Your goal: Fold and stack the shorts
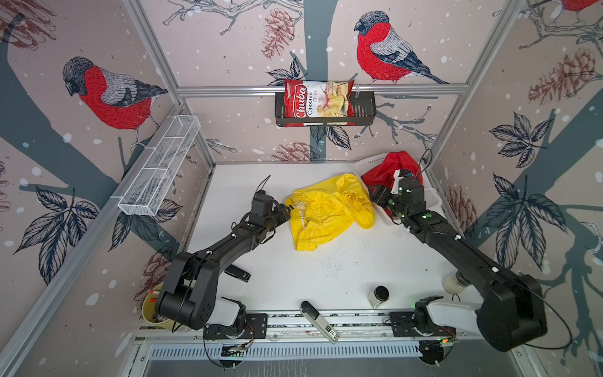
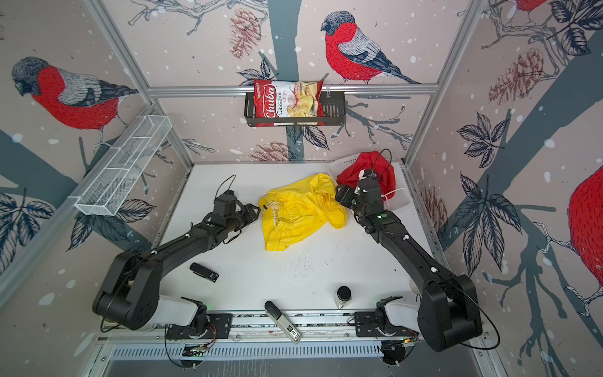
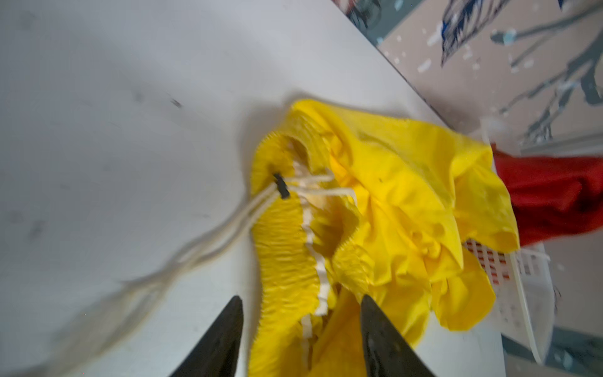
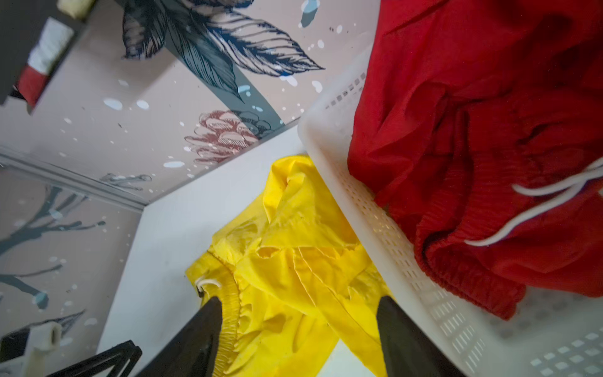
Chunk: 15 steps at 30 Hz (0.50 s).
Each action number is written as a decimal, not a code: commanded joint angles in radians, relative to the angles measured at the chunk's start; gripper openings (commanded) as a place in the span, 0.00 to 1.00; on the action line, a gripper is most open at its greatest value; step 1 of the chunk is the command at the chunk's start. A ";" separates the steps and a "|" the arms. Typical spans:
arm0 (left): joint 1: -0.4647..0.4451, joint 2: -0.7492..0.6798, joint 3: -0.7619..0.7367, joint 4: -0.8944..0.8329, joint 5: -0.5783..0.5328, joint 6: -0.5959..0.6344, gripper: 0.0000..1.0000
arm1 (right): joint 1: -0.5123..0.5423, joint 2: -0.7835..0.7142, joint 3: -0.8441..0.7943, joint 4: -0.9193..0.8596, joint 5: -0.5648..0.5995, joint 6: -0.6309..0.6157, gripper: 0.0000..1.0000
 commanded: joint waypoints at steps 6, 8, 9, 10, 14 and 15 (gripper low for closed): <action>-0.181 0.099 0.124 -0.088 0.036 0.149 0.86 | 0.035 0.061 0.001 -0.064 0.043 -0.075 0.75; -0.191 0.152 0.158 -0.126 0.014 0.163 0.86 | 0.034 0.070 0.015 -0.066 0.028 -0.077 0.75; -0.199 0.178 0.171 -0.137 0.004 0.167 0.85 | 0.035 0.074 0.022 -0.070 0.025 -0.082 0.75; -0.207 0.198 0.178 -0.144 -0.007 0.170 0.84 | 0.036 0.078 0.027 -0.073 0.024 -0.085 0.75; -0.232 0.294 0.233 -0.151 0.018 0.166 0.74 | 0.034 0.083 0.019 -0.077 0.027 -0.074 0.75; -0.238 0.315 0.250 -0.156 0.030 0.164 0.56 | 0.032 0.081 0.011 -0.074 0.023 -0.066 0.75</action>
